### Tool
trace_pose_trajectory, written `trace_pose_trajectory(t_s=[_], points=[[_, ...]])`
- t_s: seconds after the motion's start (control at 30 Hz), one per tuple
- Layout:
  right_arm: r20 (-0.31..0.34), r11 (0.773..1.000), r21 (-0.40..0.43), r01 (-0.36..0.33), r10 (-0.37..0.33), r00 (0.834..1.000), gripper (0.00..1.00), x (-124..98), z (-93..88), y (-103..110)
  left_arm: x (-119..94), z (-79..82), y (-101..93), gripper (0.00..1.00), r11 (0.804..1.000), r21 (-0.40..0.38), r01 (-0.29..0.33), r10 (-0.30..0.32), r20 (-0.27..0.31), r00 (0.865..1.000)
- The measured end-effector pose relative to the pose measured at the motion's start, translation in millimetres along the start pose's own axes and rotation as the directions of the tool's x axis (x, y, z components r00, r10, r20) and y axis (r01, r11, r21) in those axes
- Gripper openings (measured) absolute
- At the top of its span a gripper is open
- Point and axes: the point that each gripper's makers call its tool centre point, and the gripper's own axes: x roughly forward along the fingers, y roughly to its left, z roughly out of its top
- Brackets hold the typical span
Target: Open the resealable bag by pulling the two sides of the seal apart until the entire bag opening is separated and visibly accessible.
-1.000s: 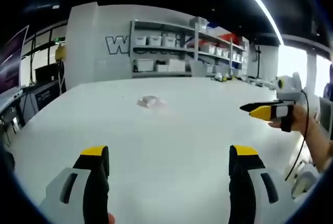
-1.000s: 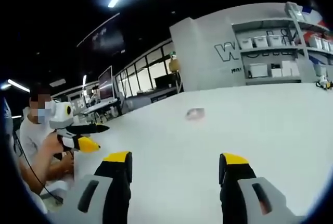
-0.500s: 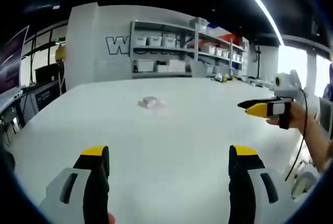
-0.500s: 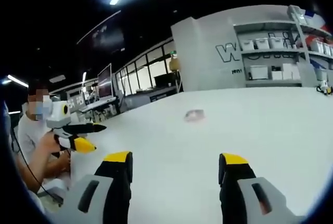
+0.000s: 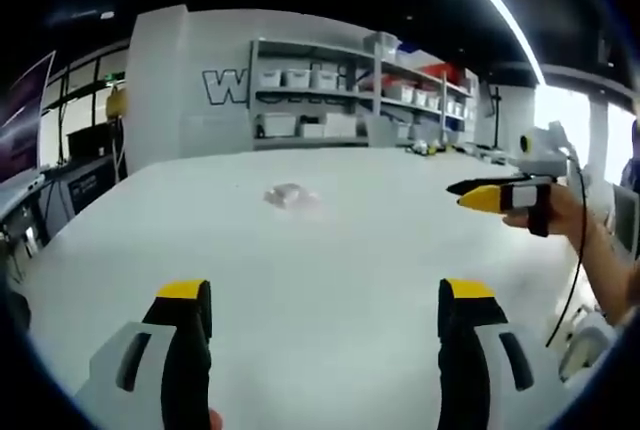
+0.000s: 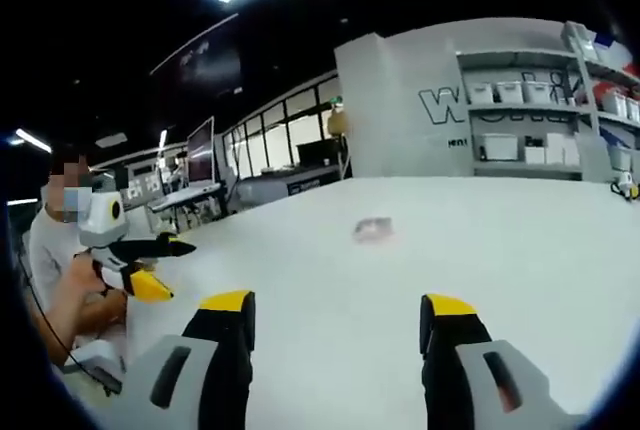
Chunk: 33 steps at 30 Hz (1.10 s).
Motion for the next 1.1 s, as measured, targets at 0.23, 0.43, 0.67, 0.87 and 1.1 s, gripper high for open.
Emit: trace_pose_trajectory(t_s=[0.23,0.43,0.67,0.87,1.1], points=[[-0.009,1.0,-0.016,0.002,-0.002,1.0,0.65,3.1,2.7,0.6,-0.2,1.9,-2.9,0.93,1.0,0.002,0.007,-0.007,0.005,1.0],[-0.013,1.0,-0.018,-0.002,0.002,1.0,0.65,4.5,3.3,0.8,0.8,0.0,-4.3,0.93,1.0,-0.002,0.011,-0.011,0.003,1.0],[-0.01,1.0,-0.019,-0.005,0.005,1.0,0.65,5.4,4.5,2.2,0.4,0.6,-6.1,0.93,1.0,0.001,0.013,-0.013,0.004,1.0],[-0.03,0.999,-0.034,-0.012,0.011,0.999,0.65,7.9,2.9,2.3,-1.4,1.6,-4.3,0.93,1.0,0.003,0.002,-0.002,0.011,1.0],[-0.041,0.999,-0.035,-0.024,0.023,0.999,0.65,7.2,4.0,-3.5,-2.2,4.2,-1.6,0.93,1.0,0.001,-0.004,0.004,0.018,1.0]])
